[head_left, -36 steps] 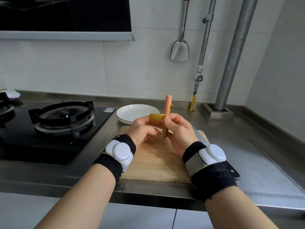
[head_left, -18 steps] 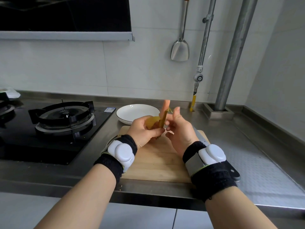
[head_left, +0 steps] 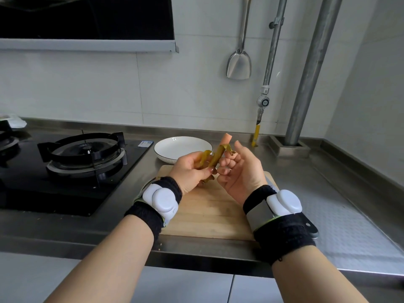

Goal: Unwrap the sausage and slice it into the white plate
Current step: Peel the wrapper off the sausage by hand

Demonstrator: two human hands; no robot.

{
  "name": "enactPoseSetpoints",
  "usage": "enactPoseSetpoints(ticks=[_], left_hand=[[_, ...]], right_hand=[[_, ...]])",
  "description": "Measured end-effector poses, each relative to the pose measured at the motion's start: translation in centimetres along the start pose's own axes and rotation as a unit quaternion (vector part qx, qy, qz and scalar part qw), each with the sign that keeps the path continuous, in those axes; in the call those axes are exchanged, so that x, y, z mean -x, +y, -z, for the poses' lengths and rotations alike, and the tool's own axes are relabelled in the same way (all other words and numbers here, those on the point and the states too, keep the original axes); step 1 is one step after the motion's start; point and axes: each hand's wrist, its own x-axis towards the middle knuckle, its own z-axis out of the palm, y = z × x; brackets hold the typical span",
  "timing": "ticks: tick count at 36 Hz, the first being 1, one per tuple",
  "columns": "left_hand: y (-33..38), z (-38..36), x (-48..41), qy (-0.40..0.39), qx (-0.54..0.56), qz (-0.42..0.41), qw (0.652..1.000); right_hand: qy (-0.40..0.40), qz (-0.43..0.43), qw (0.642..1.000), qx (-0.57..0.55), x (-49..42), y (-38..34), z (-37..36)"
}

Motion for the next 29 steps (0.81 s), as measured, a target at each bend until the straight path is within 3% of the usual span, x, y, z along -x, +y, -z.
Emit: enactPoseSetpoints(ticks=[9, 15, 29], left_hand=[[-0.5, 0.6, -0.5, -0.001, -0.004, 0.008, 1.000], [-0.5, 0.2, -0.6, -0.014, 0.113, 0.045, 0.992], [0.3, 0.6, -0.6, -0.016, 0.265, 0.060, 0.962]], right_hand=[[-0.003, 0.019, 0.999, 0.038, 0.0, 0.2, -0.1], [-0.013, 0.016, 0.996, 0.082, 0.0, 0.5, -0.1], [-0.002, 0.001, 0.981, 0.192, -0.4, 1.3, -0.1]])
